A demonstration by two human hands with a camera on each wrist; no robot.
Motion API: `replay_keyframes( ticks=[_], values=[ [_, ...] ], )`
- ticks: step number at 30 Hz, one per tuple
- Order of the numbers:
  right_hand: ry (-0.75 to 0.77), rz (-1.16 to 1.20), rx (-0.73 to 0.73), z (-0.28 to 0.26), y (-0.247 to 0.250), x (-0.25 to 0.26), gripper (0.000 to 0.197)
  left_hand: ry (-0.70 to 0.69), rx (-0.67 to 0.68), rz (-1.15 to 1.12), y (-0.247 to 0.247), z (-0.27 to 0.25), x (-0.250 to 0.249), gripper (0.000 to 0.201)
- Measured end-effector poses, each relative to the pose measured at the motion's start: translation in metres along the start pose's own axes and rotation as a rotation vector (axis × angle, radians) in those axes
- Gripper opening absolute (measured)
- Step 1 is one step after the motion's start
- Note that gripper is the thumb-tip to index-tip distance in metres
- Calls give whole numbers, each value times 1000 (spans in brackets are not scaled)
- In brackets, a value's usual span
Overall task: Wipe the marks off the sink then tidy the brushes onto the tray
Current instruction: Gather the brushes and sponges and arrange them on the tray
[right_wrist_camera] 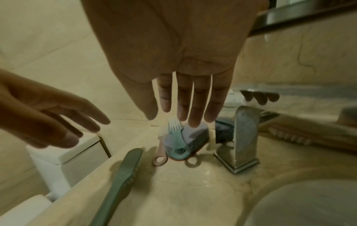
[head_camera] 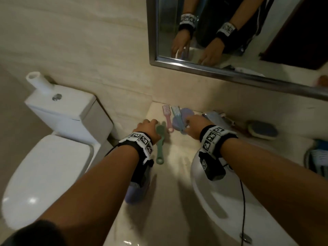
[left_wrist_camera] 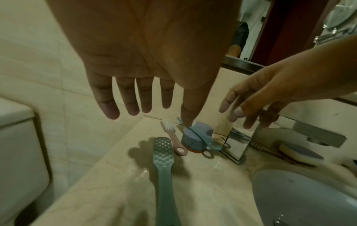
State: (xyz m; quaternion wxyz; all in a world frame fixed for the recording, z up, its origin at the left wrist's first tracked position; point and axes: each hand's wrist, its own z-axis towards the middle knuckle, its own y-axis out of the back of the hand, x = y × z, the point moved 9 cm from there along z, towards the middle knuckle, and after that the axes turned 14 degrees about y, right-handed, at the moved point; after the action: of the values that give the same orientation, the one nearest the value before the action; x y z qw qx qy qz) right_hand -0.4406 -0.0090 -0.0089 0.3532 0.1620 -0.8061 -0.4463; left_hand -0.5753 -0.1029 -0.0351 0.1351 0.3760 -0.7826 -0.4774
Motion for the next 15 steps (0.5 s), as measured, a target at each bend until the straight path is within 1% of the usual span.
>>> replay_keyframes(
  ticks=[3, 4, 6, 8, 11, 15],
  values=[
    [-3, 28, -47, 26, 3, -6, 22, 12, 36, -22, -13, 21, -8, 63],
    [-5, 28, -53, 35, 2, -9, 24, 21, 47, -32, -18, 28, -9, 64],
    [-3, 9, -58, 52, 1, -13, 39, 42, 64, -54, -25, 40, -11, 65],
    [-2, -2, -74, 67, -1, -18, 48, 68, 80, -89, -33, 50, -11, 65],
    [-20, 17, -95, 85, -6, -25, 46, 114, 90, -149, -41, 60, -8, 64],
    [-34, 44, -91, 106, -20, -32, 47, 150, 102, -182, -52, 69, -4, 69]
  ],
)
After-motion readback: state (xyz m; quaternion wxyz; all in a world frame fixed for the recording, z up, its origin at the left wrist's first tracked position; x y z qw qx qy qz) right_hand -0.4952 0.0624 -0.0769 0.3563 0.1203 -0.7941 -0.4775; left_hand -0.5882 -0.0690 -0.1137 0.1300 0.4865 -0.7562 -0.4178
